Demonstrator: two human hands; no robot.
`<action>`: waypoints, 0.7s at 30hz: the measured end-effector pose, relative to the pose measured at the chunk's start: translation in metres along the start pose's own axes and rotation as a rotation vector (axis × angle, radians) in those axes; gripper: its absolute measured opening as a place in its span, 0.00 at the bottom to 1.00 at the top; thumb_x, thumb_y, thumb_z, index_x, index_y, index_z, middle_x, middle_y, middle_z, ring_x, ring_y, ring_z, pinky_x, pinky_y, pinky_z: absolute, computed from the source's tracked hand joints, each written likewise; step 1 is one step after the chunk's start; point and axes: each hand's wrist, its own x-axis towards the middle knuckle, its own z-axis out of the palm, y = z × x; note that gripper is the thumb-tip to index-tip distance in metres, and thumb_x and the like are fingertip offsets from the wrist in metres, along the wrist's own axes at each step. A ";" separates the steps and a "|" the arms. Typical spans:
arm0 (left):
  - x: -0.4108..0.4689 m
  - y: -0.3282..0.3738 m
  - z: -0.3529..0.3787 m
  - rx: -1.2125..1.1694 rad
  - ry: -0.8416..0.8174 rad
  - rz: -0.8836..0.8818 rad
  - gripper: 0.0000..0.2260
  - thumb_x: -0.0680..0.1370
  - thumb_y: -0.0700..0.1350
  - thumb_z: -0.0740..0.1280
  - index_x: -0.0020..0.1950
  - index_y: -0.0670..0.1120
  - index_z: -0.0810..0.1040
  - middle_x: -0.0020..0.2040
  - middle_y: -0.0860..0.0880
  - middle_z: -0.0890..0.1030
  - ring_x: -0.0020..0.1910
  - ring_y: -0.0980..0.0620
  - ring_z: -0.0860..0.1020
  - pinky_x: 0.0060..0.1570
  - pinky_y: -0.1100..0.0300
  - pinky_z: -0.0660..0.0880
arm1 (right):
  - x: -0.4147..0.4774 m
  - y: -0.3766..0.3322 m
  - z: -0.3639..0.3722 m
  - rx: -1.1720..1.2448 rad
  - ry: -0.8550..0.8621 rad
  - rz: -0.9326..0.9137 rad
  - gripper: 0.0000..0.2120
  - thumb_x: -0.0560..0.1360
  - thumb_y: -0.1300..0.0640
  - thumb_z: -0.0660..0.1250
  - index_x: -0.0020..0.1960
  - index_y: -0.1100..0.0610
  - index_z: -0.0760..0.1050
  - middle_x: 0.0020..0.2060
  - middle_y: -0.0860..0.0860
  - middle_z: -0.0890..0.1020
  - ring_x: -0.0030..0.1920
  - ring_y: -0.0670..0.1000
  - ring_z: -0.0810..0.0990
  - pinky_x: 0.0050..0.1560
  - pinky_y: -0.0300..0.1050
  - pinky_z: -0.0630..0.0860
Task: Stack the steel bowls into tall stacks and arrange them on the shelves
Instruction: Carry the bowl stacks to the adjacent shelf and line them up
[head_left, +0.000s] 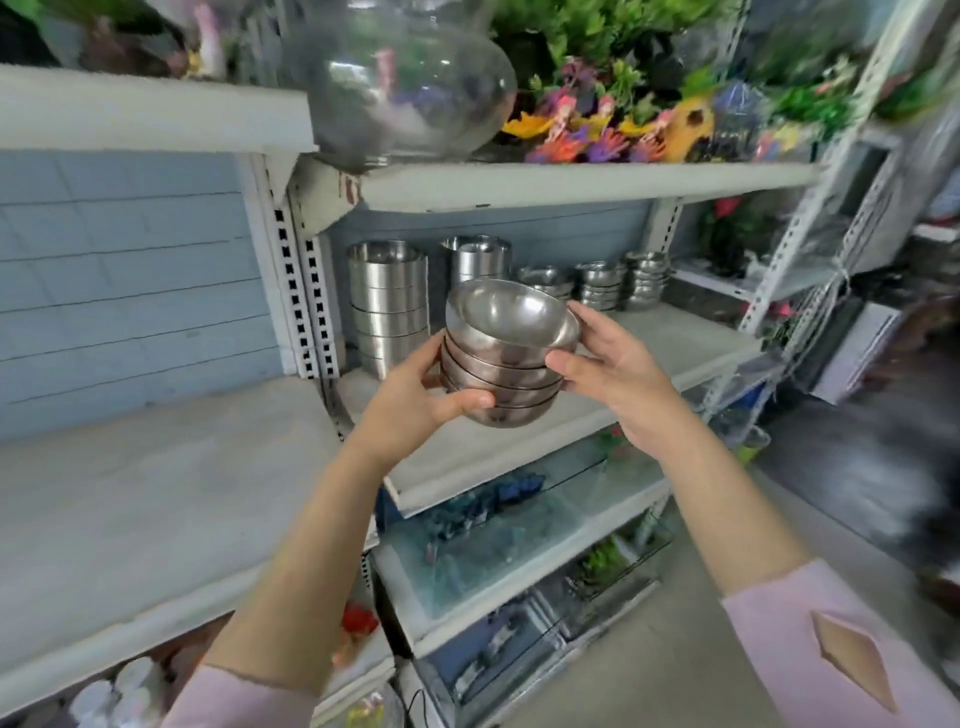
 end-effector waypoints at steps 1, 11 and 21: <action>0.014 -0.003 0.012 -0.001 -0.015 0.002 0.35 0.65 0.54 0.77 0.70 0.55 0.71 0.59 0.59 0.81 0.58 0.63 0.77 0.59 0.66 0.72 | 0.006 0.005 -0.014 -0.012 0.006 -0.002 0.32 0.68 0.58 0.75 0.70 0.48 0.71 0.62 0.46 0.81 0.56 0.45 0.83 0.50 0.41 0.80; 0.170 -0.045 0.103 -0.013 -0.139 0.000 0.32 0.67 0.47 0.79 0.68 0.56 0.72 0.58 0.60 0.81 0.56 0.61 0.78 0.55 0.69 0.72 | 0.098 0.058 -0.133 -0.080 0.098 0.041 0.26 0.71 0.63 0.73 0.58 0.37 0.72 0.52 0.34 0.82 0.50 0.41 0.84 0.44 0.36 0.79; 0.282 -0.073 0.212 -0.029 -0.158 -0.025 0.37 0.65 0.48 0.80 0.72 0.53 0.70 0.61 0.59 0.79 0.58 0.61 0.78 0.55 0.72 0.74 | 0.167 0.105 -0.258 -0.098 0.064 0.086 0.43 0.63 0.57 0.77 0.76 0.49 0.65 0.67 0.46 0.77 0.58 0.46 0.82 0.60 0.44 0.77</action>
